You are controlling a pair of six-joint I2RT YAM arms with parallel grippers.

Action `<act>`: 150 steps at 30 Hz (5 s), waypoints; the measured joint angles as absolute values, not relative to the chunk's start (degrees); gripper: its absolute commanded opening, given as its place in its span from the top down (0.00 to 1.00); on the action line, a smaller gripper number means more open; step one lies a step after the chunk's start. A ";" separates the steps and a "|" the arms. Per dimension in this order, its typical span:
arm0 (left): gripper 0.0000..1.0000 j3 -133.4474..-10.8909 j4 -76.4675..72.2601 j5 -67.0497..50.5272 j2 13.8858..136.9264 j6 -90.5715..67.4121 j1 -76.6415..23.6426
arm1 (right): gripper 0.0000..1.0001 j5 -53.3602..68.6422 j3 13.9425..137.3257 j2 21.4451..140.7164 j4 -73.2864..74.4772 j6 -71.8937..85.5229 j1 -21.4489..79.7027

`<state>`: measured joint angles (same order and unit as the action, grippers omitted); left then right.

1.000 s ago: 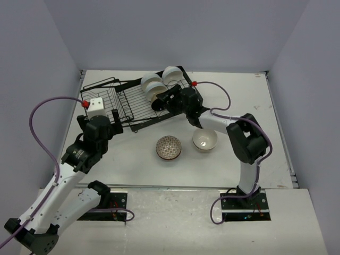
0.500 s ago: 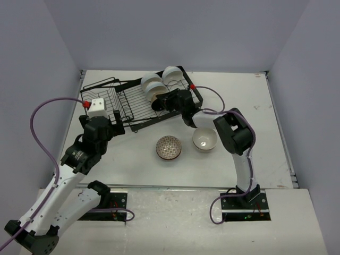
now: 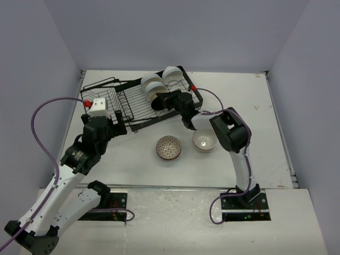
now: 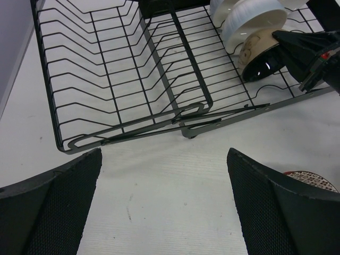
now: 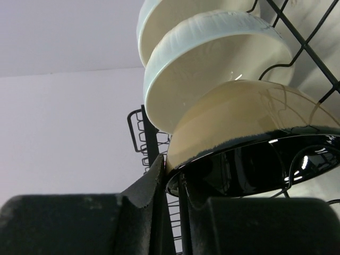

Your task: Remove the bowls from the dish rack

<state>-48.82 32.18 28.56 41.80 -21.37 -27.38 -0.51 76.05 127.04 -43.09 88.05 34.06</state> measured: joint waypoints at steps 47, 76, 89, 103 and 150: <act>0.00 -47.86 30.87 25.47 42.41 -20.12 -27.38 | 1.00 11.79 66.72 123.70 -68.66 80.07 32.47; 0.00 -47.86 30.89 25.43 41.56 -19.92 -26.98 | 1.00 -11.88 89.41 74.54 50.15 26.39 35.64; 0.00 -47.16 30.89 24.80 41.06 -19.92 -26.98 | 1.00 -20.32 85.76 88.16 70.32 23.46 45.10; 0.00 -47.11 30.87 23.75 40.88 -19.92 -26.98 | 1.00 -22.76 85.76 96.40 66.19 22.28 46.39; 0.00 -49.47 33.01 22.65 47.31 -21.04 -27.00 | 0.92 -23.22 80.14 88.49 62.22 26.33 49.82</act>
<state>-49.47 33.01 22.65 47.31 -21.04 -27.00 -23.22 80.14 88.49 62.22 26.33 49.82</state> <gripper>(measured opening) 0.997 0.081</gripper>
